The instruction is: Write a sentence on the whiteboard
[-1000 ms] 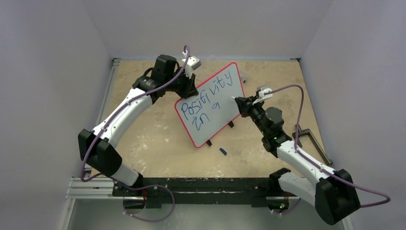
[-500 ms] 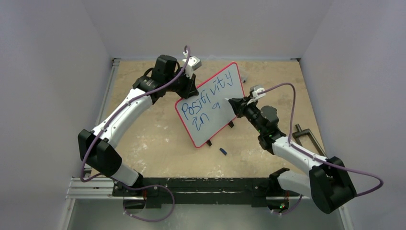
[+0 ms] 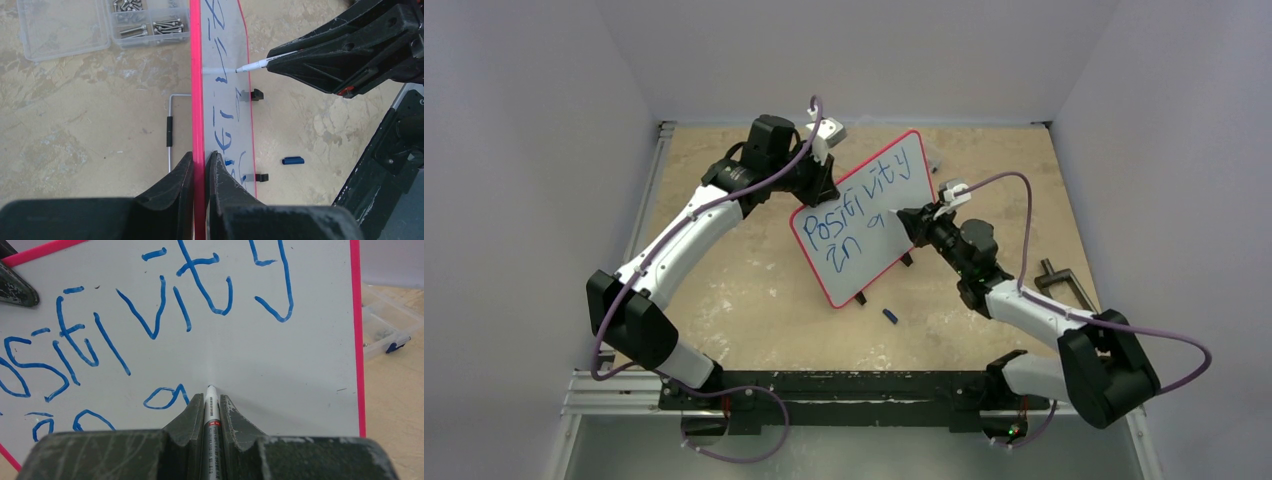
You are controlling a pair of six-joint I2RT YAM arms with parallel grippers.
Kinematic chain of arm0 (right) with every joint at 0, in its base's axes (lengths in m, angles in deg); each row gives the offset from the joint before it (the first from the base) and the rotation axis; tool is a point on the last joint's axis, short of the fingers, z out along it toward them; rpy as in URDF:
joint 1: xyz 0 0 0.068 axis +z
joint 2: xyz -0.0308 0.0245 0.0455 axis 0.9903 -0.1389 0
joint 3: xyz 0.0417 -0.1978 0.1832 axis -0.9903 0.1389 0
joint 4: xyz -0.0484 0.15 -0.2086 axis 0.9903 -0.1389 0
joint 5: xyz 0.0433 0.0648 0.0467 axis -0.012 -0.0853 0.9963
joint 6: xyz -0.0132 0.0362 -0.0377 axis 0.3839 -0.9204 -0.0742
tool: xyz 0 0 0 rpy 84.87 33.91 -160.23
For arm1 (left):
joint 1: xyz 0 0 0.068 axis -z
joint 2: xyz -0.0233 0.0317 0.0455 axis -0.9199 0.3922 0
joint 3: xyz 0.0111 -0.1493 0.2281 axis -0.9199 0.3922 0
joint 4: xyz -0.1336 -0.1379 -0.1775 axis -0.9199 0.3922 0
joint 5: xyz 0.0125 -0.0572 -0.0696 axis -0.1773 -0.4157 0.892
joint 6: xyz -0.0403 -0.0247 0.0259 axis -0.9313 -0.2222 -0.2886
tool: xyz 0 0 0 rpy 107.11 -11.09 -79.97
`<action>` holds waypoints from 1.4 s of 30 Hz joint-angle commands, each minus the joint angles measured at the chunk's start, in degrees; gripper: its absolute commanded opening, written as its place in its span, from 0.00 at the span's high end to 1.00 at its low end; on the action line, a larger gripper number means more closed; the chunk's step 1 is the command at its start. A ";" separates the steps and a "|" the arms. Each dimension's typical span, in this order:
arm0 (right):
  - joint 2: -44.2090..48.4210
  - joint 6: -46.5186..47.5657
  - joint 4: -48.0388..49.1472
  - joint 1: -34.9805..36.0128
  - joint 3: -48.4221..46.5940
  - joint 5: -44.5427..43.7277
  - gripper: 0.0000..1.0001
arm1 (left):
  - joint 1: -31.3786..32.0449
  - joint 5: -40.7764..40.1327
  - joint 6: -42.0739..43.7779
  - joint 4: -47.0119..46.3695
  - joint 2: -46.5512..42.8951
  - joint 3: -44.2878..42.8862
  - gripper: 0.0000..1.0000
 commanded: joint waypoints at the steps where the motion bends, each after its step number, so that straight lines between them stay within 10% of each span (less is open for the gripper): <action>1: -1.20 -0.19 3.46 0.52 -1.99 -0.34 1.00 | 1.34 -2.73 6.40 5.53 0.32 1.65 1.00; 42: -2.03 0.86 -1.25 2.45 -0.88 4.83 1.00 | 1.69 -3.18 6.61 5.69 0.05 1.56 1.00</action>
